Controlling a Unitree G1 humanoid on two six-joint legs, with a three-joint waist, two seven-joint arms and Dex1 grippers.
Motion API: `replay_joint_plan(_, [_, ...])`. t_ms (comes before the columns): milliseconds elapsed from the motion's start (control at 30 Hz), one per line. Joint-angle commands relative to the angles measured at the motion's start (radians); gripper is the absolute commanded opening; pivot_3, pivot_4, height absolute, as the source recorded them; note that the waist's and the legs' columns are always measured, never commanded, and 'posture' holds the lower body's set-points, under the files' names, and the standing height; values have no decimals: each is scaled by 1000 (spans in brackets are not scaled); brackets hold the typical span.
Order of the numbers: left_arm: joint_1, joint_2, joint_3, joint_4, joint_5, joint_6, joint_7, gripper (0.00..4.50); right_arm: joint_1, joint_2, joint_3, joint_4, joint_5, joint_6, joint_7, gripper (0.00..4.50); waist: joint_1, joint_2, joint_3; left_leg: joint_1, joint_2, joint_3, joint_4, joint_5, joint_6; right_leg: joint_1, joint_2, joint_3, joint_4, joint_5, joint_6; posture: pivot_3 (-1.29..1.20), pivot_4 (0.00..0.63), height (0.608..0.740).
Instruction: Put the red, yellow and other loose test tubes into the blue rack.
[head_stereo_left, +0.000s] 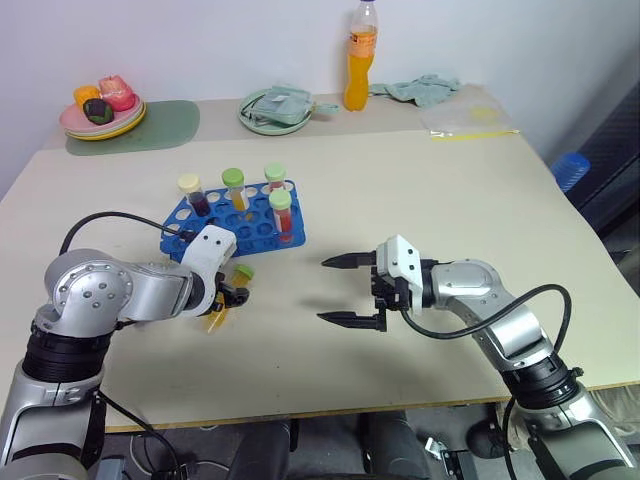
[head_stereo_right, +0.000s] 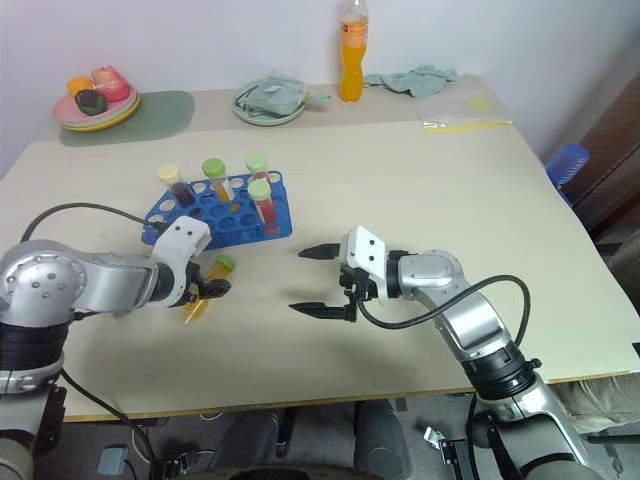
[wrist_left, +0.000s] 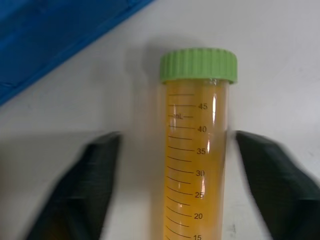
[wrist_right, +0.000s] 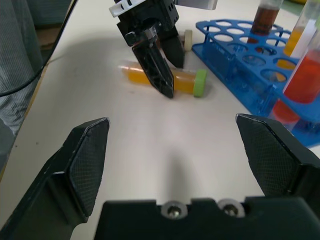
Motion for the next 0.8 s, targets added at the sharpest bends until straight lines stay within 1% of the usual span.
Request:
replay_joint_plan(33, [-11,25,19,-11,-19,8,5,1570,-9,14,-1,-32,-2,-15,-7,4500,-1,0,0,0,0,0,0,0,0,0,0,0,0,0,0,0,150,740])
replay_joint_plan(67, [-8,27,24,-14,-27,8,2,1101,-9,16,0,-31,-3,-17,-7,4500,-1,0,0,0,0,0,0,0,0,0,0,0,0,0,0,0,150,740])
replay_joint_plan(100, [-2,33,32,-21,-39,8,-3,784,-11,18,1,-30,-5,-17,-7,4500,-1,0,0,0,0,0,0,0,0,0,0,0,0,0,0,0,150,740])
replay_joint_plan(200, [33,77,88,-96,-70,5,-63,784,-13,21,4,-28,-9,-18,-7,4500,-3,0,0,0,0,0,0,0,0,0,0,0,0,0,0,0,150,740])
replay_joint_plan(267, [80,142,135,-214,-58,-45,-163,784,-12,20,5,-27,-9,-21,-6,4500,-6,0,0,0,0,1,-1,0,0,-1,0,0,0,0,0,0,150,740])
replay_joint_plan(333, [169,197,217,-336,-25,-149,-320,784,-9,18,7,-22,-12,-26,-3,4500,-6,0,0,0,1,1,-1,0,0,-1,0,0,0,0,0,0,150,740])
replay_joint_plan(367, [238,210,289,-385,-5,-212,-407,784,-8,19,9,-19,-14,-30,-2,4500,-4,0,0,0,1,1,-1,0,0,-1,0,0,0,0,0,0,150,740])
replay_joint_plan(400, [330,216,344,-453,148,-385,-488,784,-8,24,14,-13,-18,-34,-3,4500,-6,0,0,0,1,2,-1,0,0,-1,0,1,-1,0,0,0,150,740])
replay_joint_plan(433, [400,217,378,-493,270,-517,-546,784,-9,28,18,-9,-21,-38,-4,4500,-6,1,0,0,1,3,-2,0,0,-1,-1,1,-1,0,-1,0,150,740])
replay_joint_plan(467, [459,214,381,-517,415,-670,-583,784,-10,32,21,-5,-23,-40,-5,4500,-3,1,0,0,1,5,-2,0,0,-1,-1,1,-2,0,-1,0,150,740])
replay_joint_plan(500, [481,179,379,-506,487,-758,-586,784,-11,38,24,-1,-24,-41,-7,4500,0,0,0,0,1,7,-2,0,0,-1,-1,1,-2,-1,-1,0,150,740])
replay_joint_plan(533, [492,149,373,-487,523,-810,-591,784,-11,41,25,3,-25,-42,-6,4500,7,1,0,0,1,7,-2,0,0,-1,-1,1,-3,-1,-3,0,150,740])
replay_joint_plan(633, [456,42,308,-411,631,-924,-564,784,-12,52,29,15,-30,-48,-4,4500,24,1,-1,0,1,7,-1,0,0,2,-1,0,-5,-2,-5,0,150,740])
replay_joint_plan(667, [410,-33,222,-375,760,-1005,-476,784,-14,59,31,24,-32,-50,-6,4500,27,1,-1,0,1,7,-1,0,1,3,-2,0,-6,-2,-5,0,150,740])
replay_joint_plan(700, [373,-113,158,-347,852,-1075,-408,784,-18,65,33,32,-35,-52,-8,4500,33,1,-1,0,1,6,0,-1,1,4,-2,0,-7,-1,-4,0,150,740])
replay_joint_plan(800, [317,-296,20,-244,1068,-1266,-307,784,-25,79,34,52,-44,-61,-13,4500,35,-4,-2,0,0,4,1,-1,2,7,-1,-2,-11,3,2,0,150,740])
